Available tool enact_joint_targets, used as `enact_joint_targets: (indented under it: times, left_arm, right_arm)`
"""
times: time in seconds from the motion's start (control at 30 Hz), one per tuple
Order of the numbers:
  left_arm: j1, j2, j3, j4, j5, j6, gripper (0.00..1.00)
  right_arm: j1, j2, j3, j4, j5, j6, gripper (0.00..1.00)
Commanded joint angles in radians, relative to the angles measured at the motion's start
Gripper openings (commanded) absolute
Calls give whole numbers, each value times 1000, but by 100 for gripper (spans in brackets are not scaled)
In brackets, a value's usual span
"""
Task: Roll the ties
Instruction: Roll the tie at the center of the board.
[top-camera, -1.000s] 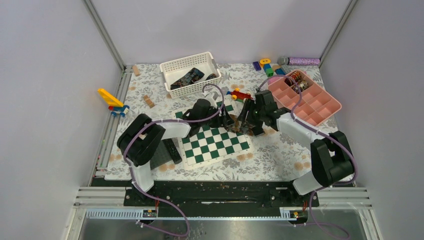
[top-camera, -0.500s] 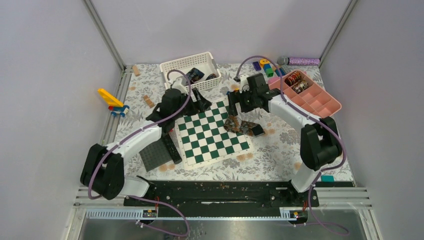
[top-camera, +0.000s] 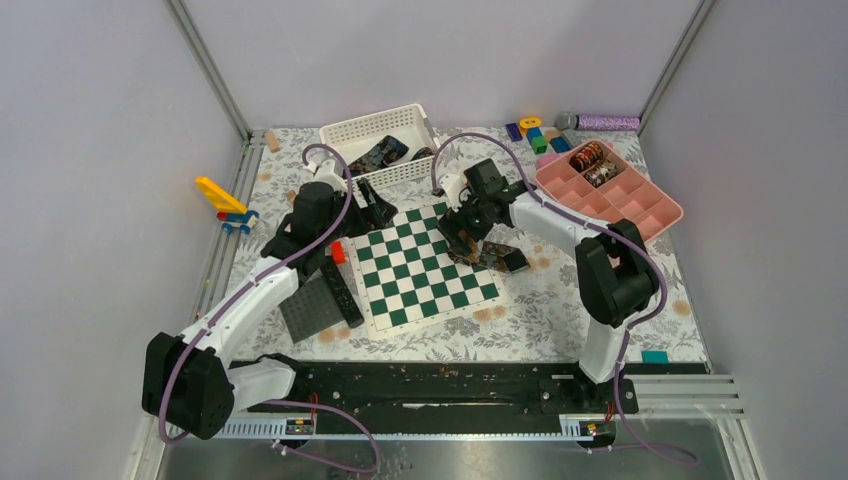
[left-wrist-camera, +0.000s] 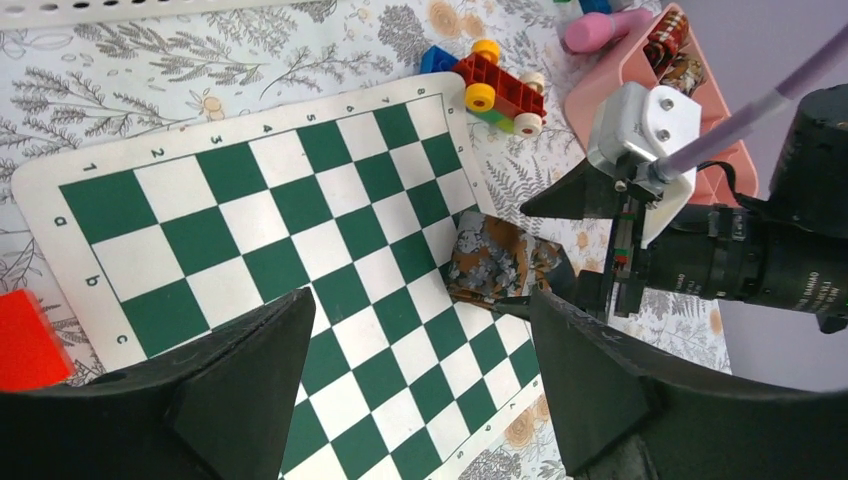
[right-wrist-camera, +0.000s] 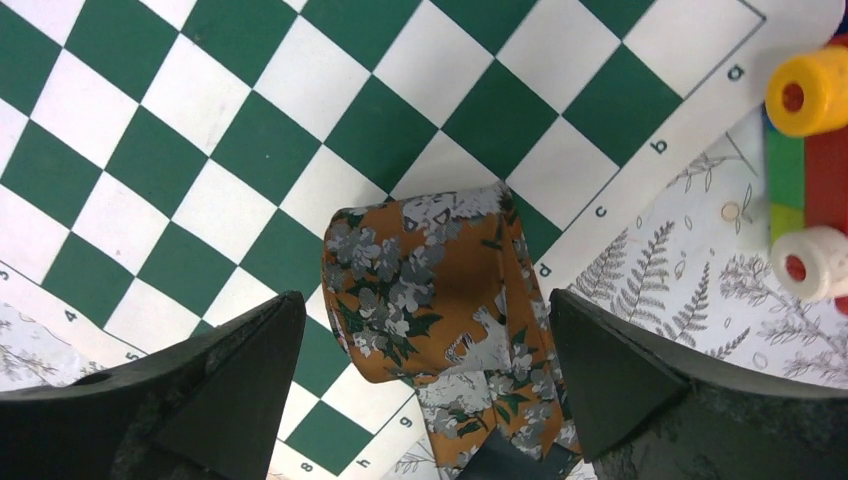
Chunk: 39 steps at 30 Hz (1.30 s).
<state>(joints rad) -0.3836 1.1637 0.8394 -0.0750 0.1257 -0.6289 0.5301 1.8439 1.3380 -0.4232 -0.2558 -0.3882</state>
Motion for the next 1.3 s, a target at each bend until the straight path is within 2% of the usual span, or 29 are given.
enact_joint_targets:
  times: [0.0, 0.37, 0.63, 1.27]
  left_arm:
    - [8, -13, -16, 3, -9, 11, 80]
    - [11, -11, -8, 8, 8, 19, 80]
    - [13, -5, -11, 10, 10, 20, 80]
    - [26, 8, -14, 13, 21, 8, 80]
  right_arm:
    - [23, 14, 65, -47, 40, -120, 100]
    - [45, 50, 91, -145, 78, -238, 99]
    - [55, 70, 100, -160, 58, -245, 100]
    - [84, 158, 144, -177, 184, -291, 98]
